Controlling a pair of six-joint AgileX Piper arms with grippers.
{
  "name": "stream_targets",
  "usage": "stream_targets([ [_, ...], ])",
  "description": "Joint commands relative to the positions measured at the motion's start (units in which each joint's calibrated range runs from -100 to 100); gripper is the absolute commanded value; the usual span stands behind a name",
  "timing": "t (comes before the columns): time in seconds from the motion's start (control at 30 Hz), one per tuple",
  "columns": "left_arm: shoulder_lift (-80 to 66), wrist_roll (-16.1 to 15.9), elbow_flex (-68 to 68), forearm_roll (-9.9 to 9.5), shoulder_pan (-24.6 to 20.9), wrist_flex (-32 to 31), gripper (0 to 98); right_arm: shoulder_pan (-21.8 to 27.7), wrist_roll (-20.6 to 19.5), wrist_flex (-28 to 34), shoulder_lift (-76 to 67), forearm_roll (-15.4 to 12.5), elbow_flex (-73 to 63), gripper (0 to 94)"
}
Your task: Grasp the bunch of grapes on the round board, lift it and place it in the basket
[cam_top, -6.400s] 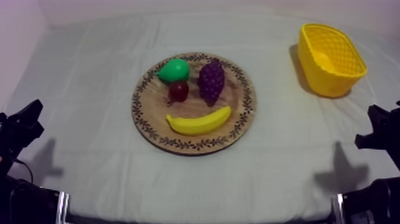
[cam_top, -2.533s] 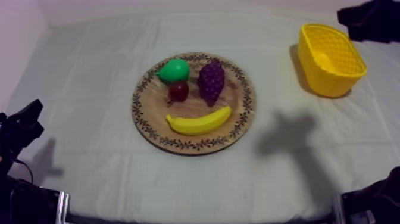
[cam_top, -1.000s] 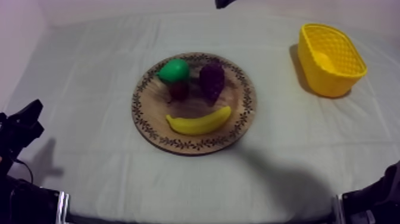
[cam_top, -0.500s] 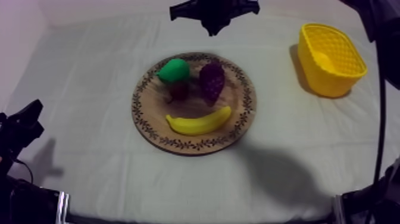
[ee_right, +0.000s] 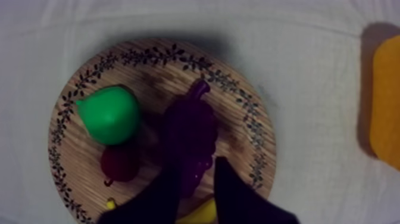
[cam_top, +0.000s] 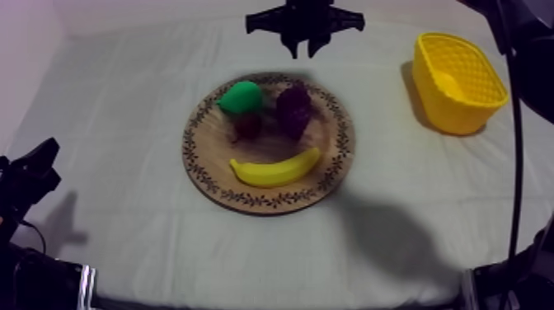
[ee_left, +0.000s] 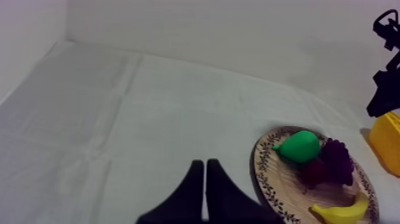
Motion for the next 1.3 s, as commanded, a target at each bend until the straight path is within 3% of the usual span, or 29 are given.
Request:
stream_targets([
  [0.0,0.00,0.00,-0.02,0.01,-0.02,0.00,0.1,0.04,0.22,-0.02,-0.19,-0.06,0.12,42.4],
  [0.17,0.00,0.00,-0.02,0.01,-0.02,0.00,0.1,0.25,0.48,-0.26,-0.69,-0.62,0.90,61.5],
  [0.3,0.00,0.00,-0.02,0.01,-0.02,0.00,0.1,0.52,0.90,-1.58,-0.88,-1.19,2.13,67.5],
  [0.97,0.00,0.00,-0.02,0.01,-0.02,0.00,0.1,0.81,2.39,-20.36,2.89,-3.04,15.49,68.4],
  [1.27,0.00,0.00,-0.02,0.01,-0.02,0.00,0.1,0.78,2.57,-25.67,7.52,-3.06,16.99,68.0],
])
